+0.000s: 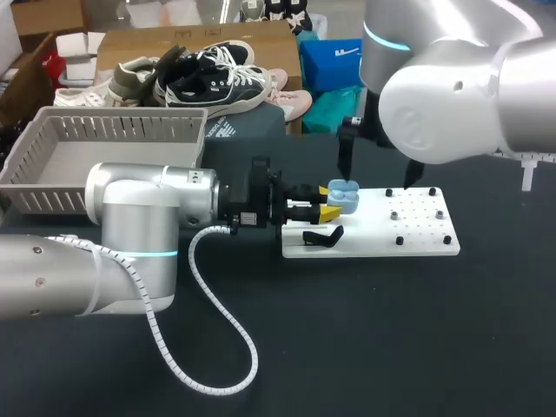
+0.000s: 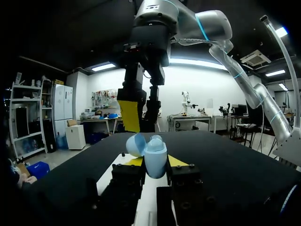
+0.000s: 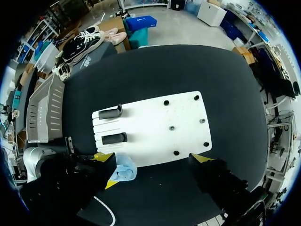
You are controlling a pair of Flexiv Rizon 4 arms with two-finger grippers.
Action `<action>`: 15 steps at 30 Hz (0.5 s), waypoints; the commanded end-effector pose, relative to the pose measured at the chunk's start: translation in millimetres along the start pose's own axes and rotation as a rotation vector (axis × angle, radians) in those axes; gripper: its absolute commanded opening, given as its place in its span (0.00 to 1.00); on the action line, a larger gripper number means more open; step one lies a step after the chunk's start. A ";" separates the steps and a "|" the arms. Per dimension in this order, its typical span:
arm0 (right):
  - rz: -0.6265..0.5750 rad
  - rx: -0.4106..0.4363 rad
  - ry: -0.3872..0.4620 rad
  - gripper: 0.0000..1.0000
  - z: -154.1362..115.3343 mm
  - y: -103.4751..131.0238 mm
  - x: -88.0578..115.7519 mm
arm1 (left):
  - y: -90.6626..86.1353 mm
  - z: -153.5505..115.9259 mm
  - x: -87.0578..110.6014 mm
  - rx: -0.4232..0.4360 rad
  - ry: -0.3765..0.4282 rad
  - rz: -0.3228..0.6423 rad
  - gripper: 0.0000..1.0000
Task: Pick up each earbud case from the left stands, insert the matching earbuds, close the lid, and place the case in the box.
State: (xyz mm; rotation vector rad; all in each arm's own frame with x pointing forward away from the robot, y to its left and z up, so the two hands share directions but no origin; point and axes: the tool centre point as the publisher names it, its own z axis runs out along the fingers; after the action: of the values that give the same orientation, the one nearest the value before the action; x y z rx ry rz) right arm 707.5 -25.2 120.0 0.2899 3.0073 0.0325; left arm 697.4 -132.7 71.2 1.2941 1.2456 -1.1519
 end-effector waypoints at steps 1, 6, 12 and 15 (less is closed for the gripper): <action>-0.006 -0.001 -0.005 1.00 -1.9 0.0 7.4 | -0.6 0.3 -0.5 -0.005 -0.001 0.001 0.00; -0.011 -0.022 -0.027 1.00 -7.4 1.3 6.7 | -0.6 0.3 -0.5 -0.005 -0.001 0.001 0.00; 0.005 -0.047 -0.054 1.00 -9.4 4.4 -6.0 | -0.6 0.3 -0.5 -0.005 -0.001 0.001 0.00; 0.001 -0.040 -0.050 1.00 -2.7 8.1 -12.9 | -0.6 0.3 -0.5 -0.005 -0.001 0.001 0.00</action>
State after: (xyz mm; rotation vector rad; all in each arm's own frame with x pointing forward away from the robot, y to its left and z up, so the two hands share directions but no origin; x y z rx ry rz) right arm 715.6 -22.6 130.7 0.2838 2.9510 0.0906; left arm 697.6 -132.7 71.9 1.2936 1.2449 -1.1516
